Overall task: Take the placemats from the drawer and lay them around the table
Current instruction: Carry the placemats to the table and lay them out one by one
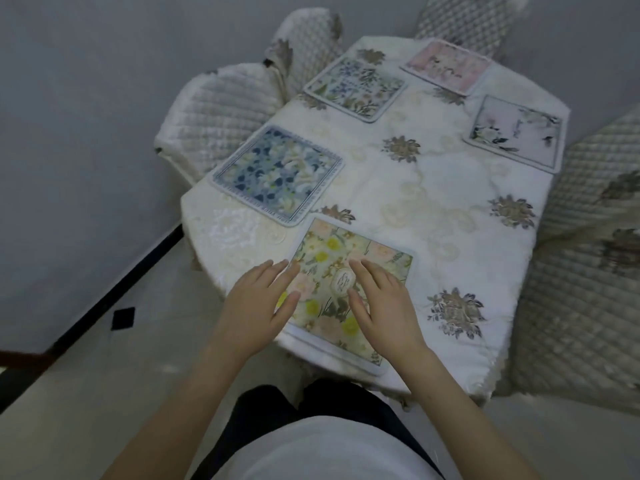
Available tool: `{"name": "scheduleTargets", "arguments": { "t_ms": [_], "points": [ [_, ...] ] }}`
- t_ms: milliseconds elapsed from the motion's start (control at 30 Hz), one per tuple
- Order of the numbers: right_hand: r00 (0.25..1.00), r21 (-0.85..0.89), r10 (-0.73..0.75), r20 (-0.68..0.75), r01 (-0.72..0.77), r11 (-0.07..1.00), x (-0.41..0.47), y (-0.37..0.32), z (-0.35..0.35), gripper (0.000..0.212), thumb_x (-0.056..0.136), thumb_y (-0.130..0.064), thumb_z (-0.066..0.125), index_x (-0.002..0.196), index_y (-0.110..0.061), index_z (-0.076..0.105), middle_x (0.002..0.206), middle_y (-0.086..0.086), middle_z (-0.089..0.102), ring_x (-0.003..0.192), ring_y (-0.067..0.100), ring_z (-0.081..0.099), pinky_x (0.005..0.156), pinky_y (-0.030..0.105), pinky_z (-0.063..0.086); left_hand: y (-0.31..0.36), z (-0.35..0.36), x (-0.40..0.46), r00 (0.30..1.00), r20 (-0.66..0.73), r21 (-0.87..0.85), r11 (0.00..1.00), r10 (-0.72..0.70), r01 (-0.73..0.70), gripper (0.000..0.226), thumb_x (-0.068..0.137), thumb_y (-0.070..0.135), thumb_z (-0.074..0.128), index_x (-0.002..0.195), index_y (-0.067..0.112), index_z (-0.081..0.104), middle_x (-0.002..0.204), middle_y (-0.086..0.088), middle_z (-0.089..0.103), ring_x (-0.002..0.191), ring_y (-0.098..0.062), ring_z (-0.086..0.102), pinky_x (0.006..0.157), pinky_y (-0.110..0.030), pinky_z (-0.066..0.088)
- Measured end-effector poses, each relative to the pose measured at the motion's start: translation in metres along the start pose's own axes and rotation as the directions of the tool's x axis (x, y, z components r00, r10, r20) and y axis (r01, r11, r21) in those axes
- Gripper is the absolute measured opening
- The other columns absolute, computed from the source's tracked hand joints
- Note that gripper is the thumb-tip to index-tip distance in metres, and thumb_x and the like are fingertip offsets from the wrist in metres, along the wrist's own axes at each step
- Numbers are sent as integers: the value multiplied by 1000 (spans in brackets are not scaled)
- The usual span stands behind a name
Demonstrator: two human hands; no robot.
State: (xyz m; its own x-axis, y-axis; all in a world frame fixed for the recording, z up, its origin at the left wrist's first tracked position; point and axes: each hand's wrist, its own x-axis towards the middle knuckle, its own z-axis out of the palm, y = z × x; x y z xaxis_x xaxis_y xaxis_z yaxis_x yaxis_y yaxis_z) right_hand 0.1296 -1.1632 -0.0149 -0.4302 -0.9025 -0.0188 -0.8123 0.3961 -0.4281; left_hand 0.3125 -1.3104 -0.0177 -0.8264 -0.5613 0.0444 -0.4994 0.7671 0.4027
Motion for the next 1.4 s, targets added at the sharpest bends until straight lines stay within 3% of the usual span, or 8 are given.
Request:
{"name": "scheduleTargets", "arguments": {
  "t_ms": [200, 367, 600, 700, 933, 1033, 1133, 1400],
  "points": [
    [986, 37, 161, -35, -160, 986, 9, 18, 3, 57, 97, -46, 21, 147, -23, 37, 148, 3, 42, 135, 22, 37, 109, 40, 33, -9, 11, 55, 995, 83, 12, 998, 59, -60, 56, 95, 48, 28, 138, 20, 49, 140, -3, 52, 131, -26, 44, 108, -40, 36],
    [932, 34, 363, -26, -362, 932, 16, 36, 26, 47, 100, -31, 40, 146, -20, 37, 149, 8, 40, 134, 28, 39, 106, 44, 37, -31, 37, 88, 955, 264, 49, 987, 133, -151, 66, 91, 55, 17, 144, 23, 40, 148, -1, 42, 136, -23, 36, 111, -39, 31],
    [717, 81, 686, 122, -696, 714, 24, 45, 53, 57, 95, -30, 42, 149, -21, 27, 154, 16, 25, 137, 36, 28, 104, 45, 36, -56, 63, 112, 889, 452, 159, 987, -74, 1, 66, 95, 39, 42, 152, 21, 13, 158, -17, 9, 144, -31, 12, 113, -40, 21],
    [616, 122, 764, 190, -787, 604, 19, 44, 64, 56, 95, -32, 44, 147, -23, 29, 145, 22, 31, 129, 40, 31, 99, 46, 35, -61, 69, 112, 852, 485, 150, 979, -195, 139, 70, 90, 31, 49, 149, 17, 15, 150, -22, 19, 133, -37, 24, 103, -42, 33],
    [548, 256, 815, 186, -828, 498, 13, 41, 78, 49, 86, -29, 58, 134, -29, 46, 125, 15, 46, 115, 37, 43, 96, 39, 32, -72, 80, 105, 828, 523, -46, 963, -202, 265, 68, 79, 23, 59, 142, 21, 35, 137, -18, 27, 125, -34, 25, 100, -37, 30],
    [522, 413, 838, 156, -805, 425, 6, 43, 74, 57, 79, -14, 64, 133, -26, 50, 118, 4, 54, 99, 27, 54, 88, 34, 43, -83, 76, 109, 852, 491, -252, 906, -184, 340, 61, 71, 17, 65, 130, 23, 53, 129, -13, 41, 121, -31, 37, 94, -29, 32],
    [512, 551, 850, 124, -748, 369, 2, 37, 70, 56, 78, -4, 68, 130, -21, 53, 116, -8, 52, 102, 11, 50, 82, 21, 40, -87, 69, 114, 845, 527, -391, 856, -93, 338, 61, 71, 3, 70, 128, 20, 57, 132, -2, 53, 114, -22, 56, 85, -21, 42],
    [440, 642, 898, -6, -687, 341, -2, 38, 58, 58, 72, 6, 66, 124, -20, 58, 115, -5, 56, 99, 12, 51, 69, 11, 42, -72, 64, 134, 869, 494, -495, 834, 41, 243, 61, 72, -1, 71, 129, 17, 58, 134, 2, 55, 125, -15, 48, 95, -22, 40]
  ]
}}
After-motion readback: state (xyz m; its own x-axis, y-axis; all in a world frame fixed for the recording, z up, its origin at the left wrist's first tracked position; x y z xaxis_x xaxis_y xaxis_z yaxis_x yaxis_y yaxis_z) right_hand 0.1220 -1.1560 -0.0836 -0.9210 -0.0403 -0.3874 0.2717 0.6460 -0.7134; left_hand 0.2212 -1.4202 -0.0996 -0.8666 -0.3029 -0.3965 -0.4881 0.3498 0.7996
